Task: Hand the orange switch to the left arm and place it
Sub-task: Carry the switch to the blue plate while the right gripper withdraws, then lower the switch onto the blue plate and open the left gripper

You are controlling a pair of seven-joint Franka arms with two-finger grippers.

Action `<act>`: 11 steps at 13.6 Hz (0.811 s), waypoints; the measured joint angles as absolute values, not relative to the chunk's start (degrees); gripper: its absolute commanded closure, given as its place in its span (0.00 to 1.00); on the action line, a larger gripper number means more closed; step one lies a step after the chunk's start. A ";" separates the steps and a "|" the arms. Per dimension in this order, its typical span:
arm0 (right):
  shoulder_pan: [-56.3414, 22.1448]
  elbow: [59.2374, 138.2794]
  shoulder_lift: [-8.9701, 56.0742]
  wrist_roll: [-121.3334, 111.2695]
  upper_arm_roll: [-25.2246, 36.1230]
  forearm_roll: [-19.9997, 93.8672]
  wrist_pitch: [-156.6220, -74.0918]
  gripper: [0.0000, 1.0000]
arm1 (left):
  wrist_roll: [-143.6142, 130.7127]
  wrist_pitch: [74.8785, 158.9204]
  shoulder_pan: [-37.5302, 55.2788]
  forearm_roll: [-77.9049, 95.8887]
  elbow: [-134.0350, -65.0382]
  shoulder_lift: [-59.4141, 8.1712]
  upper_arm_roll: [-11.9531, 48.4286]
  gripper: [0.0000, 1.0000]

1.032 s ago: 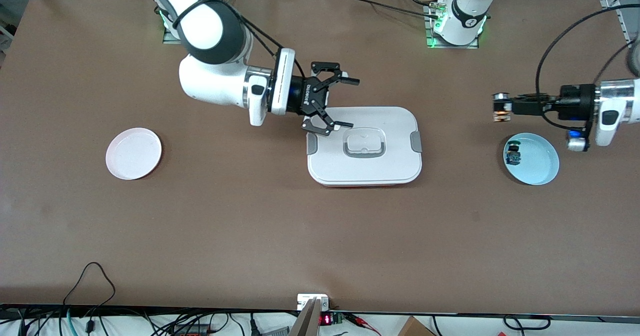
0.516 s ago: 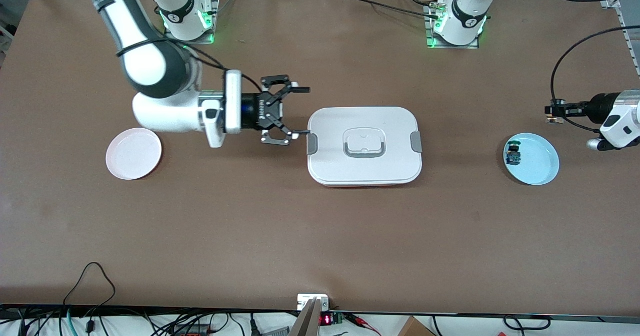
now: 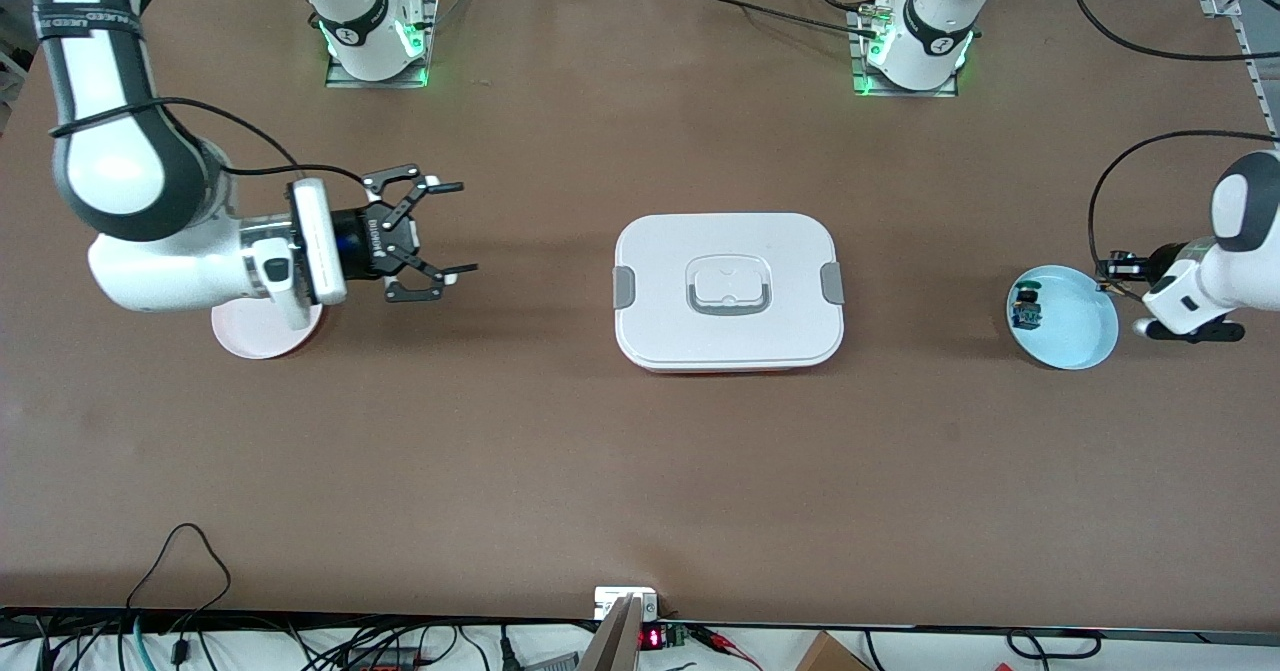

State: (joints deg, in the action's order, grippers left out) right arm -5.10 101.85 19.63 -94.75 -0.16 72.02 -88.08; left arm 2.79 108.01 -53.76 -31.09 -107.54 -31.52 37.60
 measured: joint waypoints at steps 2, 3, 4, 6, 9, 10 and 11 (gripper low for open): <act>-3.85 101.83 19.56 -89.85 0.57 69.98 -85.21 0.00 | 2.77 109.33 -53.82 -33.31 -107.34 -34.95 37.58 1.00; -3.69 101.83 19.55 -87.49 0.96 68.82 -84.66 0.00 | 2.59 109.69 -53.68 -34.12 -107.02 -36.08 37.64 0.99; -3.67 101.83 19.55 -85.21 1.32 67.91 -84.57 0.00 | 2.18 109.94 -53.18 -35.25 -106.36 -37.30 37.73 0.96; -3.53 101.81 19.55 -78.75 1.77 64.88 -84.60 0.00 | 0.80 110.08 -51.14 -37.43 -104.25 -39.97 37.85 0.86; -3.20 100.70 19.21 -66.99 1.85 55.87 -86.82 0.00 | 0.28 110.07 -49.15 -39.70 -101.53 -42.77 37.57 0.00; -3.17 99.86 18.90 -62.99 1.87 52.61 -88.69 0.00 | 0.28 110.04 -48.54 -39.87 -100.54 -43.40 37.04 0.00; -3.12 98.76 18.63 -59.13 1.89 49.57 -90.12 0.00 | 0.28 110.00 -48.26 -39.92 -99.79 -43.82 36.59 0.00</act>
